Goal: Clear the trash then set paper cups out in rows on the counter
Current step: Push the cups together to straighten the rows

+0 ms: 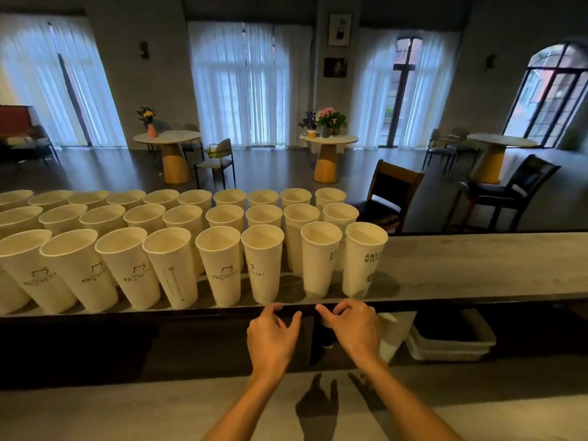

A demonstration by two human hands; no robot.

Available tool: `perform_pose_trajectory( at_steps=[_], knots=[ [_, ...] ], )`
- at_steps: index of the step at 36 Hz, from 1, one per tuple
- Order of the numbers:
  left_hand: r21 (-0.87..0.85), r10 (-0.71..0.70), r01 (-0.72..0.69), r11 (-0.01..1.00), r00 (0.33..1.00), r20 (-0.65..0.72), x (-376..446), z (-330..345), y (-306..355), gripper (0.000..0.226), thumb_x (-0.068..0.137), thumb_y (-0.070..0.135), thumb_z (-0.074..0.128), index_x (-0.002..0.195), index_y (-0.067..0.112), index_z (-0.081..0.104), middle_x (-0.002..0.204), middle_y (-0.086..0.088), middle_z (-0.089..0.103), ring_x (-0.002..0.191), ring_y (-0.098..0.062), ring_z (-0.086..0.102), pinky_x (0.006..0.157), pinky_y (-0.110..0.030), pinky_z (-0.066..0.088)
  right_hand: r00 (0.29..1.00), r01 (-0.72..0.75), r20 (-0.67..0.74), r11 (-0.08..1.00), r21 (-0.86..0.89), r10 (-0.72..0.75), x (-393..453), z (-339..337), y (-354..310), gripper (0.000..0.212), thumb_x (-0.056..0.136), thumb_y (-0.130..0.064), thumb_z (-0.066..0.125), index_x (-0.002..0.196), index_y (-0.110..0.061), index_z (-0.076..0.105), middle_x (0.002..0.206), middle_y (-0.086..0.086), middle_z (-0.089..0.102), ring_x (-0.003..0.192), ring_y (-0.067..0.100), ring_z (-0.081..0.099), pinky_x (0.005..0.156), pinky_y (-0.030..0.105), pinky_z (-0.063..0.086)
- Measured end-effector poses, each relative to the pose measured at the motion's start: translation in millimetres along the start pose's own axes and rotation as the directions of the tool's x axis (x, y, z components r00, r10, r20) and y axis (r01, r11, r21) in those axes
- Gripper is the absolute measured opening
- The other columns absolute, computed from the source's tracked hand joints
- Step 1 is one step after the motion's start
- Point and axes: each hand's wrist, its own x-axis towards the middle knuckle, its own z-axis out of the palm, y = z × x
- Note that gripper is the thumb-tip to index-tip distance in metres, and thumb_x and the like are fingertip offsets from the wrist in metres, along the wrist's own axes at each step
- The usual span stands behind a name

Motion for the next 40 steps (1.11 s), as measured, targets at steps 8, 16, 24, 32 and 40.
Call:
perform_pose_trajectory(
  at_steps=[8,16,24,32,40],
  knots=[
    [0.059,-0.063,0.058,0.997,0.994,0.084,19,47,28,0.102,0.070,0.065,0.080,0.149,0.015,0.041,0.108,-0.003,0.073,0.103,-0.018,0.071,0.090,-0.043,0.060,0.995,-0.070,-0.066,0.993,0.092,0.076,27,-31,42,0.058,0.064,-0.062,0.082,0.091,-0.022,0.049,0.087,-0.006,0.060,0.076,0.008,0.057,0.057,0.021,0.042],
    [0.077,-0.064,0.057,0.995,0.994,0.090,44,64,47,0.094,0.068,0.054,0.088,0.143,0.015,0.045,0.137,-0.010,0.063,0.130,-0.029,0.058,0.101,-0.046,0.052,0.997,-0.063,0.044,0.993,0.104,0.059,61,-34,51,0.104,0.059,-0.065,0.083,0.143,-0.020,0.042,0.137,0.003,0.053,0.123,0.022,0.054,0.095,0.041,0.052],
    [0.097,-0.011,0.002,0.995,0.996,0.089,58,67,35,0.064,0.073,0.046,0.086,0.126,0.018,0.062,0.120,-0.004,0.073,0.114,-0.021,0.068,0.090,-0.037,0.058,0.993,0.014,0.113,0.985,0.172,-0.034,78,-15,45,0.081,0.061,-0.063,0.081,0.129,-0.028,0.053,0.126,0.000,0.065,0.116,0.021,0.062,0.089,0.044,0.058],
    [0.085,-0.062,0.057,0.995,0.996,0.065,56,60,27,0.054,0.075,0.043,0.085,0.118,0.021,0.063,0.113,0.002,0.072,0.108,-0.016,0.069,0.089,-0.036,0.060,0.993,0.026,0.104,0.981,0.191,-0.047,75,0,32,0.075,0.064,-0.053,0.085,0.127,-0.027,0.056,0.123,-0.001,0.067,0.114,0.020,0.064,0.089,0.043,0.057],
    [0.081,-0.086,0.081,0.993,0.994,0.072,56,59,27,0.052,0.076,0.041,0.085,0.119,0.024,0.061,0.116,0.003,0.071,0.110,-0.012,0.068,0.088,-0.027,0.056,0.994,0.028,0.098,0.980,0.199,-0.048,77,5,32,0.072,0.063,-0.048,0.088,0.124,-0.027,0.056,0.122,0.000,0.067,0.113,0.021,0.064,0.089,0.041,0.057]
  ],
)
